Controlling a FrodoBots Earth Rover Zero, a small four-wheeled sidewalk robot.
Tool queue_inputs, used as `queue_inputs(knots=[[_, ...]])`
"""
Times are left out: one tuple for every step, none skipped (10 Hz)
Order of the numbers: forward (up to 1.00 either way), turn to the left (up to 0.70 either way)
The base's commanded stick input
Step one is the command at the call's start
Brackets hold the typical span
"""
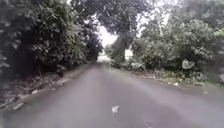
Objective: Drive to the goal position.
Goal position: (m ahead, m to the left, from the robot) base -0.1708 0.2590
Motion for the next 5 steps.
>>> queue_inputs(knots=[[0.70, 0.31], [0.70, 0.25], [0.70, 0.19], [0.70, 0.13], [0.70, 0.07]])
